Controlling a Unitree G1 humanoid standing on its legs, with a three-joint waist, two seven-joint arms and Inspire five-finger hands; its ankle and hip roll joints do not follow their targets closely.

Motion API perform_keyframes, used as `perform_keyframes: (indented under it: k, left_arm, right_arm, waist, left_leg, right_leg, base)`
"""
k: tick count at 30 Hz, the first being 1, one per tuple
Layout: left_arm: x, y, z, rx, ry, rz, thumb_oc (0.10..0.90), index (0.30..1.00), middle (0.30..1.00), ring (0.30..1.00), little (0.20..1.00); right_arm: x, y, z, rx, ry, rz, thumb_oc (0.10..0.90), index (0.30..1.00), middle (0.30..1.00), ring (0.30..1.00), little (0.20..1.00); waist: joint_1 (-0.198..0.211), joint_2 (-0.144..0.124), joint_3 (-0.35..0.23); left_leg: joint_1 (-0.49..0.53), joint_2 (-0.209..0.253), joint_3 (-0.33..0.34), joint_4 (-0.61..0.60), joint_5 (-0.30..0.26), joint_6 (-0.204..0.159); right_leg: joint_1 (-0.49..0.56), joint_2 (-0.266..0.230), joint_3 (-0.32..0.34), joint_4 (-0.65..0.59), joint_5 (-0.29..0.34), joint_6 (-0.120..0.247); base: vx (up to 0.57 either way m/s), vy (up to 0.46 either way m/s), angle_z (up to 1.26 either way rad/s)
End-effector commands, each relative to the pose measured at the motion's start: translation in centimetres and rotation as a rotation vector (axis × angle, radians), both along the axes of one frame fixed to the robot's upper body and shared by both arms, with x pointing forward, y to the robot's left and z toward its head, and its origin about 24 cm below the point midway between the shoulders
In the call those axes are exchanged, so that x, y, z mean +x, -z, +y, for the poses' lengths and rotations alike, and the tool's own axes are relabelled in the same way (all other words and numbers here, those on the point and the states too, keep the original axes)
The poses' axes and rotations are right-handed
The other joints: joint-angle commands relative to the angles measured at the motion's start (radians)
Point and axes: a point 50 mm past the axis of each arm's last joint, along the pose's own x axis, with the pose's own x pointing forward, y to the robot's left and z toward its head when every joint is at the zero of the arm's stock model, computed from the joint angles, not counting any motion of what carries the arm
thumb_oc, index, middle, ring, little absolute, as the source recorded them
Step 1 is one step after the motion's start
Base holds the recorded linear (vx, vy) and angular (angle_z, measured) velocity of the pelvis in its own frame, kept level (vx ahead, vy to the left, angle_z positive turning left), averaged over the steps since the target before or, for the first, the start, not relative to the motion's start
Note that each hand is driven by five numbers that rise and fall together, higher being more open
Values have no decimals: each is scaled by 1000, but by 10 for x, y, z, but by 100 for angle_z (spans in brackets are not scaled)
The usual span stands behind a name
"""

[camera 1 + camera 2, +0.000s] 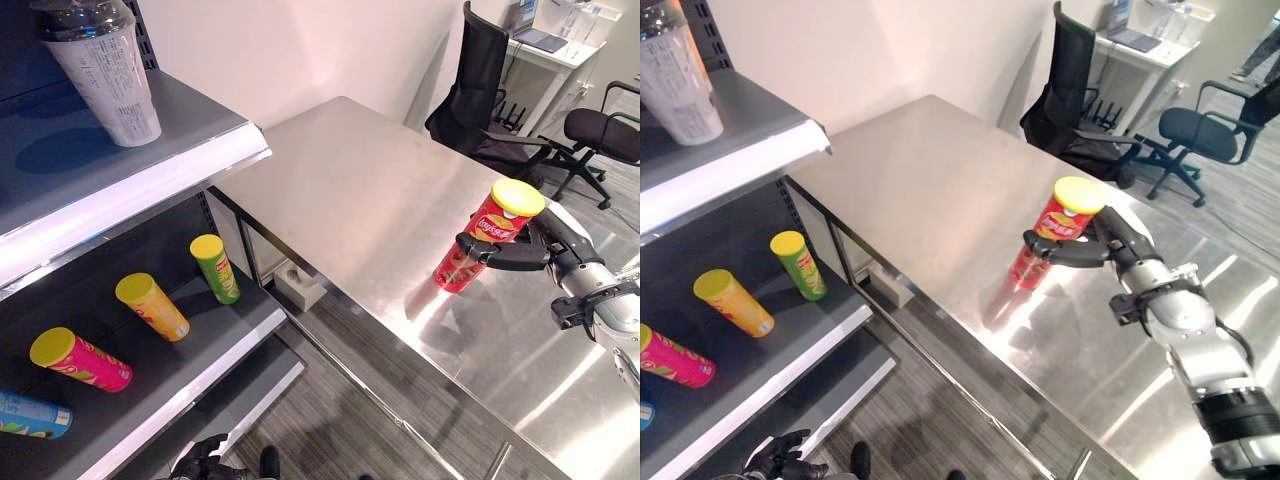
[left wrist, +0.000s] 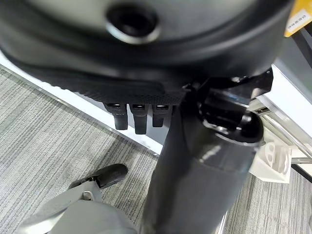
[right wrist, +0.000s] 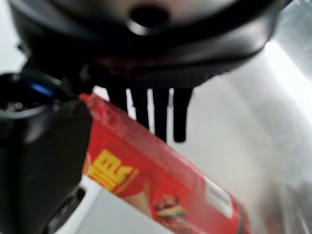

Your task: Put the goods on the table back onto the shelves and tidy them up.

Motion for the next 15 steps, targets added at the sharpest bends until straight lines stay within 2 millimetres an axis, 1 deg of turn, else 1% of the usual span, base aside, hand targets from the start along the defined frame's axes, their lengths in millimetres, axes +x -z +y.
perform_keyframes:
  k: [1, 6, 10, 11, 13, 14, 15]
  left_arm:
    - [19, -9, 7, 47, 67, -52, 800, 900, 900, 900, 900]
    - [21, -10, 8, 45, 55, -62, 800, 900, 900, 900, 900]
    - [22, -12, 12, 54, 37, -72, 800, 900, 900, 900, 900]
    - [22, -13, 14, 56, 31, -75, 800, 900, 900, 900, 900]
    - [22, -13, 14, 54, 19, -83, 800, 900, 900, 900, 900]
    - [23, -14, 13, 53, 18, -89, 800, 900, 900, 900, 900]
    - [26, -14, 11, 47, 21, -98, 800, 900, 900, 900, 900]
  right_arm:
    - [12, -58, 6, 21, -1, -267, 400, 300, 300, 300, 300]
    - [11, -63, 3, 29, 34, -313, 400, 300, 300, 300, 300]
    - [6, -73, 5, 40, 37, -386, 400, 300, 300, 300, 300]
    - [2, -80, 5, 51, 38, -432, 400, 300, 300, 300, 300]
    - [-10, -101, 11, 68, 22, -582, 400, 300, 300, 300, 300]
    - [-14, -108, 12, 83, 16, -629, 400, 300, 300, 300, 300]
    - [-19, -119, 18, 94, -6, -701, 400, 300, 300, 300, 300]
  waist:
    - [37, -25, -47]
    - [38, -22, -47]
    - [39, -20, -43]
    - [41, -18, -41]
    - [49, -8, -25]
    - [55, -4, -17]
    - [63, 1, -6]
  left_leg:
    - [54, 71, 35, 3, -93, -76]
    - [57, 77, 33, 3, -91, -78]
    - [53, 86, 26, 6, -84, -83]
    - [45, 92, 20, 9, -78, -87]
    - [14, 102, -3, 18, -55, -97]
    - [-3, 103, -17, 22, -44, -103]
    - [-37, 101, -34, 30, -26, -111]
  right_leg:
    - [-30, -6, -27, 7, -36, 37]
    - [-28, -2, -29, 7, -41, 33]
    - [-28, 8, -31, 7, -50, 27]
    - [-31, 14, -32, 7, -55, 23]
    - [-40, 26, -37, 7, -66, 15]
    - [-43, 29, -43, 7, -70, 13]
    - [-51, 29, -57, 7, -72, 11]
  base:
    - [0, 0, 0]
    - [-2, -23, 1]
    - [-16, -60, 3]
    - [-70, -115, 11]
    - [-142, -123, 31]
    - [-212, -84, 51]
    - [-303, -66, 54]
